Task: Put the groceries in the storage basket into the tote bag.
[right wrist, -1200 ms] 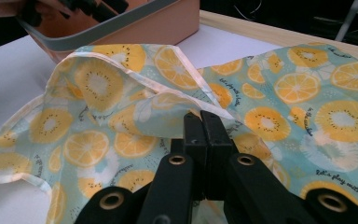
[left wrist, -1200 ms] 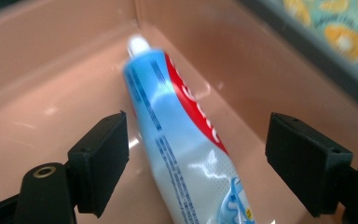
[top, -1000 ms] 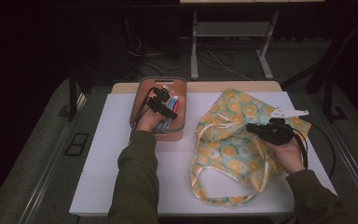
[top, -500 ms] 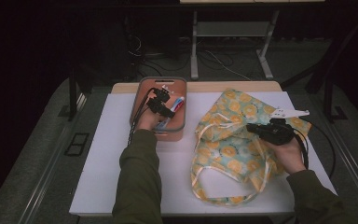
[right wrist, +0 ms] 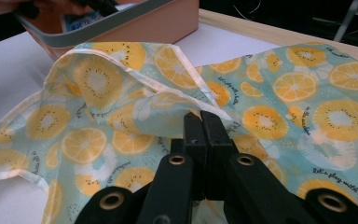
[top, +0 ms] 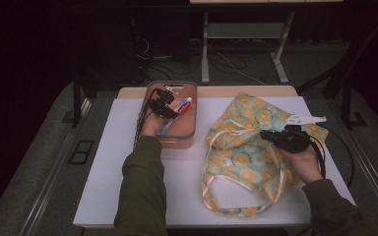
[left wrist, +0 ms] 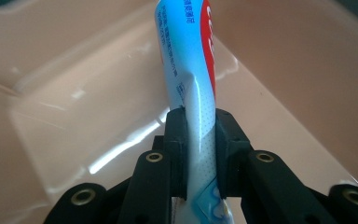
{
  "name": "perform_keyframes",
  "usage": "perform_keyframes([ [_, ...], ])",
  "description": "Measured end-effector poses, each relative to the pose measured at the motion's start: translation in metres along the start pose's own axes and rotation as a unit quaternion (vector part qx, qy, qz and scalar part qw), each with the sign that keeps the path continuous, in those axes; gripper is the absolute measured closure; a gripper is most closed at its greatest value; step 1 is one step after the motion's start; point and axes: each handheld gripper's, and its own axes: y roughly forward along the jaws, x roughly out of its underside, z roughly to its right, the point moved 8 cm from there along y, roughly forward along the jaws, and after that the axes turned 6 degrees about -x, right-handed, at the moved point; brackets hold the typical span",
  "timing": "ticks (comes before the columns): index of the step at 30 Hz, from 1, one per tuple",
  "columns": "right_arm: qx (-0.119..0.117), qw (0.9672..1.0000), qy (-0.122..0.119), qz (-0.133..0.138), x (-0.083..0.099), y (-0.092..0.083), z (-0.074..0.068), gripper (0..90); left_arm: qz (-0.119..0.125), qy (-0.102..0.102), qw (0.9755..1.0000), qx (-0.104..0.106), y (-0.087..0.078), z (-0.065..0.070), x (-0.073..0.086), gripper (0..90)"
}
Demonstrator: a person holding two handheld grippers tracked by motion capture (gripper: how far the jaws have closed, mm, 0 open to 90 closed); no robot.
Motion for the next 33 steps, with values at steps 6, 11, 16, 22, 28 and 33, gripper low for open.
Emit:
perform_keyframes([
  [6, 0.002, 1.0000, 0.000, -0.001, 0.000, 0.000, 0.001, 89.9, 0.031, -0.004, 0.9994, 0.013, -0.031, -0.002, -0.015, 77.4],
  [11, 0.006, 1.0000, -0.001, -0.005, 0.002, 0.001, 0.003, 89.9, 0.050, -0.004, 0.9980, 0.039, -0.057, 0.012, -0.018, 77.6],
  [16, 0.009, 0.9999, -0.005, -0.006, 0.002, 0.002, 0.003, 89.9, 0.073, 0.014, 0.9953, 0.063, -0.084, 0.033, -0.017, 77.8],
  [22, 0.008, 0.9999, -0.004, -0.007, 0.002, 0.002, 0.003, 89.9, 0.089, 0.047, 0.9912, 0.085, -0.110, 0.060, -0.013, 78.0],
  [28, 0.009, 0.9999, -0.004, -0.007, 0.002, 0.003, 0.003, 89.9, 0.106, 0.073, 0.9856, 0.109, -0.122, 0.095, 0.002, 78.2],
  [33, 0.009, 0.9999, -0.002, -0.007, 0.002, 0.003, 0.004, 89.9, 0.115, 0.091, 0.9805, 0.131, -0.130, 0.127, 0.014, 78.2],
])
